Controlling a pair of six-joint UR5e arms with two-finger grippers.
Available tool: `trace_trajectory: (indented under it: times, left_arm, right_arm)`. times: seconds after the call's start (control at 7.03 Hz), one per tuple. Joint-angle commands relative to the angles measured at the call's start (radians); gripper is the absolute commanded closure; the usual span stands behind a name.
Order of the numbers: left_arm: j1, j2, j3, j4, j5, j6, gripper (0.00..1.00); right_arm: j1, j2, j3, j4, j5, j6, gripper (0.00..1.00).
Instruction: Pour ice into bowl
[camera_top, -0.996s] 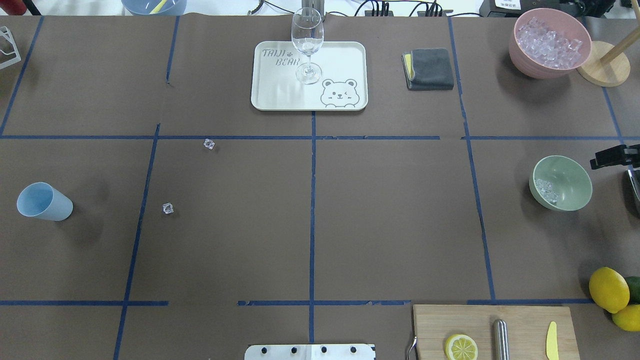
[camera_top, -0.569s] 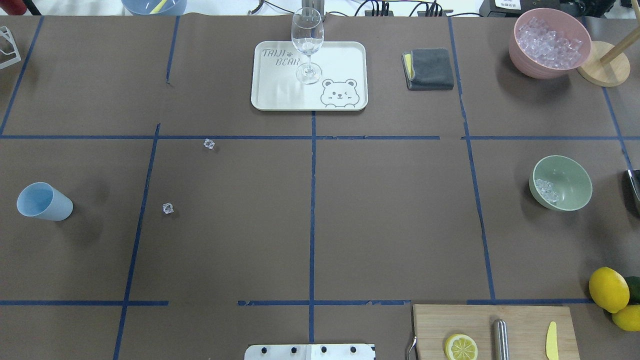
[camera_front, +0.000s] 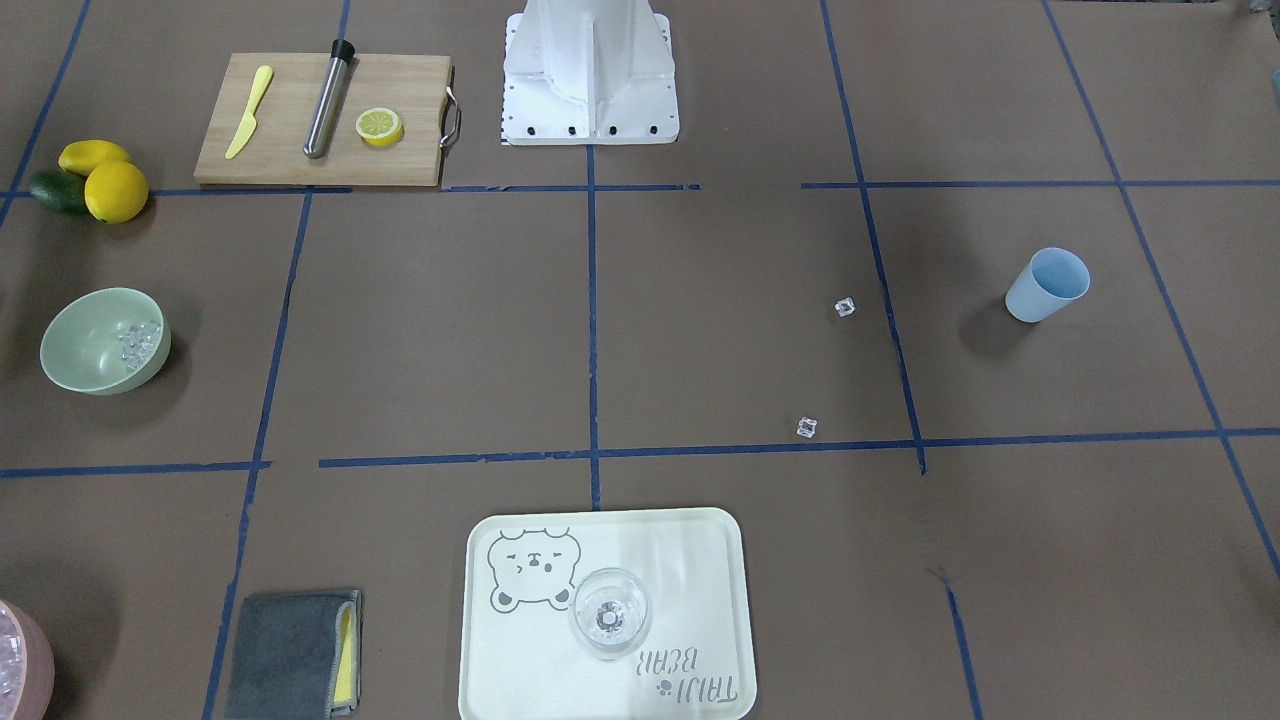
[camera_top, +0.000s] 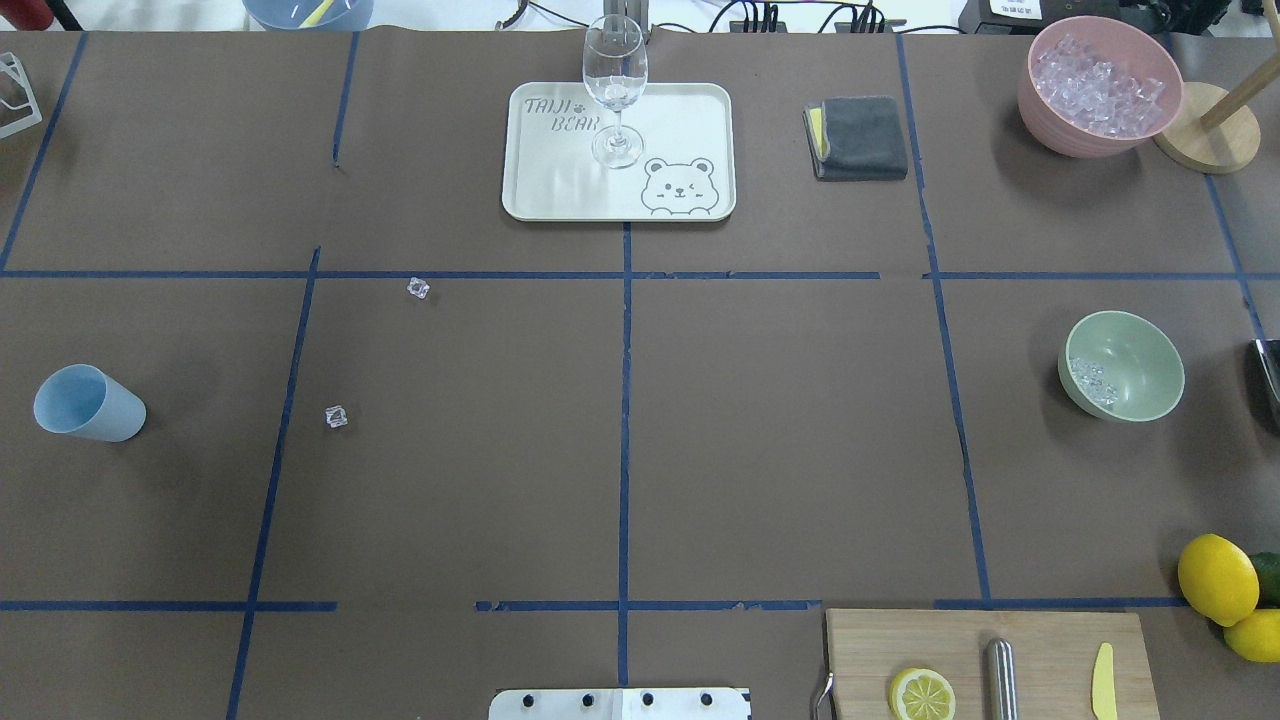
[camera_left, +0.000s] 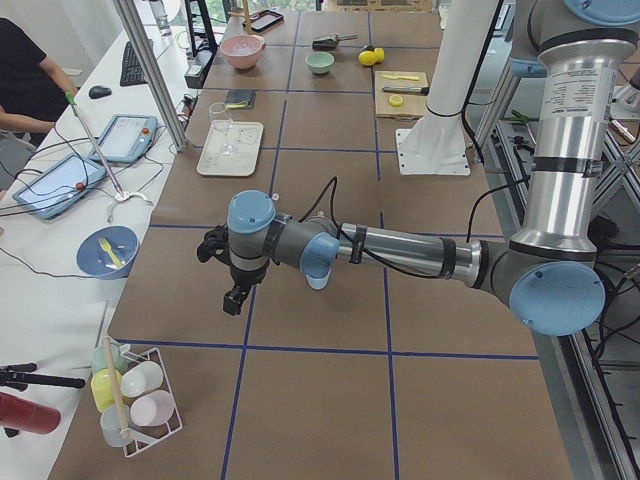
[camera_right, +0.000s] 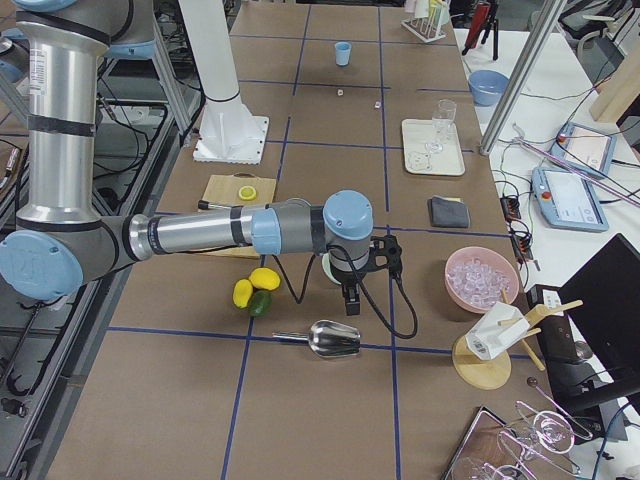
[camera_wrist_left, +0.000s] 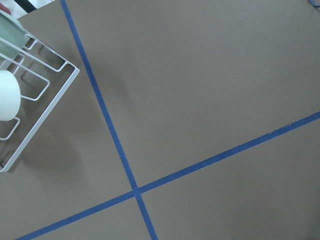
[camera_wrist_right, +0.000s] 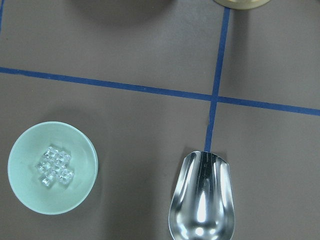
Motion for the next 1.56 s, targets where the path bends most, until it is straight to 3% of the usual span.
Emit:
trace_trajectory:
  times: [0.0, 1.42]
  left_arm:
    - [-0.045, 0.006, -0.011, 0.101, -0.035, 0.030, 0.00]
    - [-0.054, 0.041, -0.007, 0.140, -0.028, 0.030, 0.00]
  right_arm:
    - [0.005, 0.001, -0.062, 0.008, -0.009, -0.006, 0.00]
    - [0.011, -0.019, -0.101, 0.005, 0.017, 0.009, 0.00]
